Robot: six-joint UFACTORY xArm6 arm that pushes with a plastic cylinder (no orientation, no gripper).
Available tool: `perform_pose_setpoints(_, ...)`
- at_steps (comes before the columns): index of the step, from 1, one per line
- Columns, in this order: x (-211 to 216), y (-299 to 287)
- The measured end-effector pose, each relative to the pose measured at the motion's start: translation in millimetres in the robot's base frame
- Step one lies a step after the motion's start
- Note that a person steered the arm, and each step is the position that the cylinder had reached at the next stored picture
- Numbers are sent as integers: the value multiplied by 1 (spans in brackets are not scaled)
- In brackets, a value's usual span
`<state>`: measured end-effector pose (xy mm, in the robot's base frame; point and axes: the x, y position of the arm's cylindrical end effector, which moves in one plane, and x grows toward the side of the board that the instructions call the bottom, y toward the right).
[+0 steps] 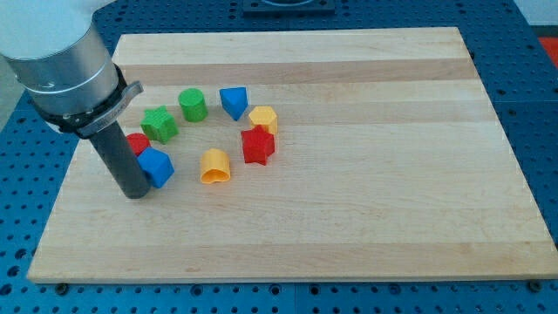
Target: Move the red circle slightly up
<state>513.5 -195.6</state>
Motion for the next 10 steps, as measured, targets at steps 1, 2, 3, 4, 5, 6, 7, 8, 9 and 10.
perform_pose_setpoints(1,0,-24)
perform_pose_setpoints(2,-18,-61)
perform_pose_setpoints(3,-42,-61)
perform_pose_setpoints(4,-42,-45)
perform_pose_setpoints(5,-42,-32)
perform_pose_setpoints(6,-41,-37)
perform_pose_setpoints(7,-14,-27)
perform_pose_setpoints(8,-12,-14)
perform_pose_setpoints(9,-12,-6)
perform_pose_setpoints(10,-10,14)
